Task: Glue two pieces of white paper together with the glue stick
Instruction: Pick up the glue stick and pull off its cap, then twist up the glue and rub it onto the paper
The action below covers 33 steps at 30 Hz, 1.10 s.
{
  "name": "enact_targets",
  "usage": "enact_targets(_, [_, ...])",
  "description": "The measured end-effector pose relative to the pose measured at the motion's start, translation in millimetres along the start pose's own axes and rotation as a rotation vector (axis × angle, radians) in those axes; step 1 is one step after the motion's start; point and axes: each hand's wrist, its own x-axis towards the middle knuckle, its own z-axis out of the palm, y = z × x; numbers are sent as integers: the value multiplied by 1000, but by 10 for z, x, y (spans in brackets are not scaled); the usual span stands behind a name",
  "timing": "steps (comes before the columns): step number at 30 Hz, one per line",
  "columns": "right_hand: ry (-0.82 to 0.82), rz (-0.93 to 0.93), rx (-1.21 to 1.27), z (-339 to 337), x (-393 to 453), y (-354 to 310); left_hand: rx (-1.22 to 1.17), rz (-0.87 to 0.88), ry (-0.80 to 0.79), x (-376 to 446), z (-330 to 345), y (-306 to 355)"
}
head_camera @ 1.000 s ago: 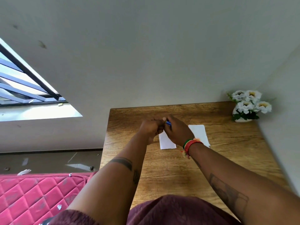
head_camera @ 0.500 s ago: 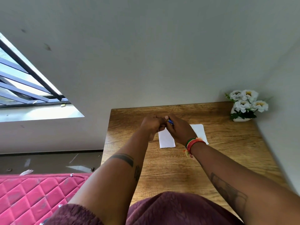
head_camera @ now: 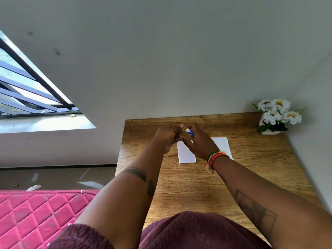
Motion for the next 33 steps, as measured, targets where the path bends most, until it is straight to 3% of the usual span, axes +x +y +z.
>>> enact_targets(3, [48,61,20,66,-20,3,109,81,137,48,-80,-61])
enact_targets(7, [101,105,84,164,21,-30,617,218,334,108,-220,-164])
enact_targets(18, [92,218,271,459,349,-163,1075,273,349,329,-388,-393])
enact_targets(30, [86,286,279,537,452,-47,1091,184,314,445,-431,-527])
enact_targets(33, [90,321,339,501,429,-54,1093,310,329,374,-423,-489])
